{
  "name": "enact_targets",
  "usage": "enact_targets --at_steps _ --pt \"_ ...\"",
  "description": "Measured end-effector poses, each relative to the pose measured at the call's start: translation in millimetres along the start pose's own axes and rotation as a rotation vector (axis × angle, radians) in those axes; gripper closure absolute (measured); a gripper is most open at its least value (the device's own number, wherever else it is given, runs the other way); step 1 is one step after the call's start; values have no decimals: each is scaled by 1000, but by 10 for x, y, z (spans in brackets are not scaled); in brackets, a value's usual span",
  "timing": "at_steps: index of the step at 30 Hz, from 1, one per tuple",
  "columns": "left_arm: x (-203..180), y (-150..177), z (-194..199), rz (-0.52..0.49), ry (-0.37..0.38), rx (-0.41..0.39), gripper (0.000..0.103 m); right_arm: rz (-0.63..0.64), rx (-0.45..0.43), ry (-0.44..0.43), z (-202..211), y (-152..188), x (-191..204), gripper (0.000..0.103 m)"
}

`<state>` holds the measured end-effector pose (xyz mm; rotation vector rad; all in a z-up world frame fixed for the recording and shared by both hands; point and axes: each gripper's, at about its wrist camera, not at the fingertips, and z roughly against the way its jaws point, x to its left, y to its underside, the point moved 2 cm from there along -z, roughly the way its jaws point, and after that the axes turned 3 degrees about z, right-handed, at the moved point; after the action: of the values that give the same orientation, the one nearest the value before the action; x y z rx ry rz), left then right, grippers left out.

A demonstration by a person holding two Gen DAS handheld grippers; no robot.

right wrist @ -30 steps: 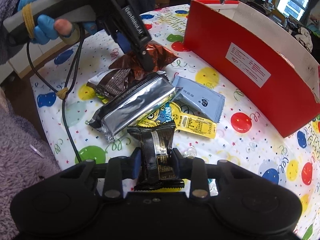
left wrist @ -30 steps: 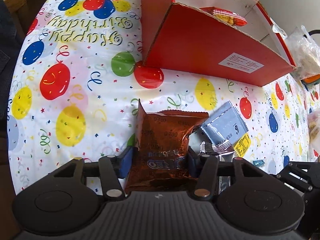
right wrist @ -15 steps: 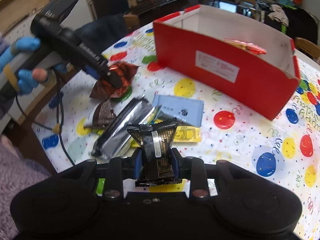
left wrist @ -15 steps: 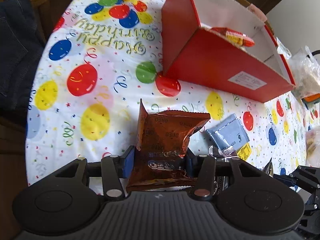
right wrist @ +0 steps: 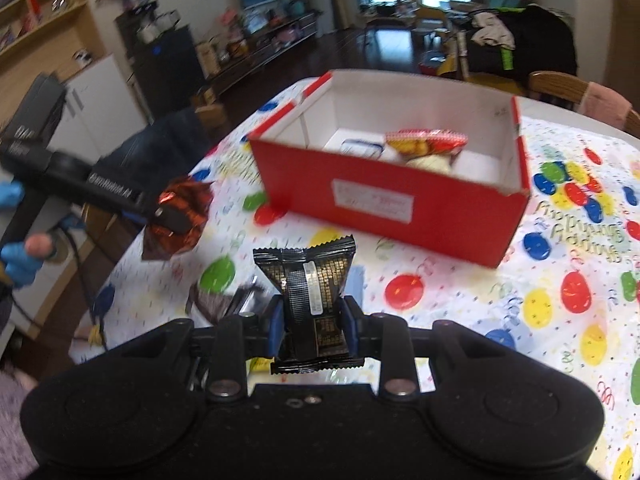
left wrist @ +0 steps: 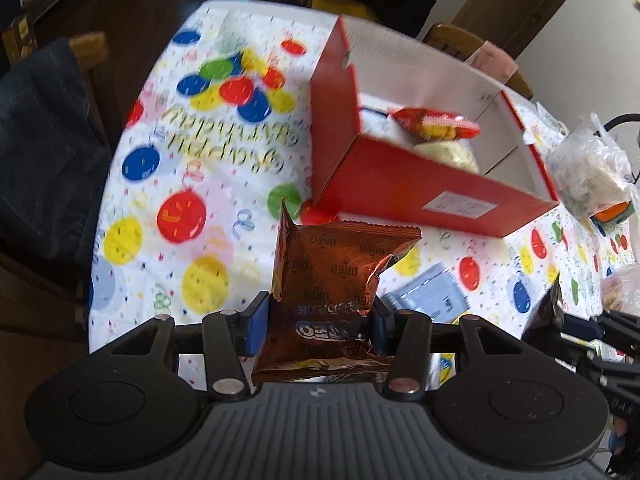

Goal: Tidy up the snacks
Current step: 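Lift both snacks and carry them over the red box with both tools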

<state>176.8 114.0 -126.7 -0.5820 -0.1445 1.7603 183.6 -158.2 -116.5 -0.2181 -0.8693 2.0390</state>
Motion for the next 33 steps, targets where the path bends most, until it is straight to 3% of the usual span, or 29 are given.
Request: enact_targets --at_steps 11,20,33 --pt "-488 -358 309 -91 3 -87 55 -85 -81 73 86 -461 -289 74" --pt "-857 -745 310 -140 -23 -121 54 -106 -125 143 8 -901 -600 74" --pt "-1175 -1316 -123 -154 -139 -97 54 -115 -32 188 -441 -1213 -1002 74"
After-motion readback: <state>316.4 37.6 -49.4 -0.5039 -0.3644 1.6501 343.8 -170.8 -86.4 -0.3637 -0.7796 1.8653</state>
